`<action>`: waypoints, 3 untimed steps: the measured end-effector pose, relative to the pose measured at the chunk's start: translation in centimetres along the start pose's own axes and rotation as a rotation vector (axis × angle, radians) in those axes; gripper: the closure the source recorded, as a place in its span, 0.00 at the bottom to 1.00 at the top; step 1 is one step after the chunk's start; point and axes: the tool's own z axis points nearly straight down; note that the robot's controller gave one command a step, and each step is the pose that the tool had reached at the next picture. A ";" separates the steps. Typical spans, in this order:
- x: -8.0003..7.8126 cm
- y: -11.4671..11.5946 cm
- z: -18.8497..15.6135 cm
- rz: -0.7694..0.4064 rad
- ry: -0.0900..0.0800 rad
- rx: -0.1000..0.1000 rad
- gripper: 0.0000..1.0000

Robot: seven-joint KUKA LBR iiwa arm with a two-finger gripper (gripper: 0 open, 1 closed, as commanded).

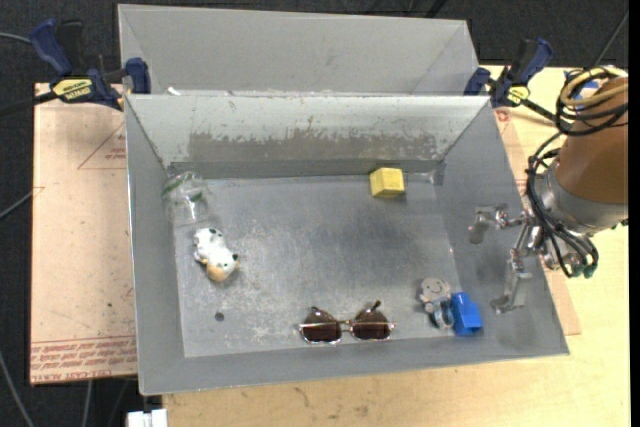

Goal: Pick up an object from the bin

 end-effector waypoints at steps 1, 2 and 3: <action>-0.2 0.1 -0.4 -0.004 -0.007 0.002 0.00; -1.4 3.5 -2.0 -0.209 -0.004 0.004 0.00; -0.8 5.1 -0.4 -0.447 -0.011 0.001 0.00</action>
Offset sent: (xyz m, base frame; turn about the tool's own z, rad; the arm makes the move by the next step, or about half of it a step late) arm 0.0282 0.0732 0.0380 -0.4227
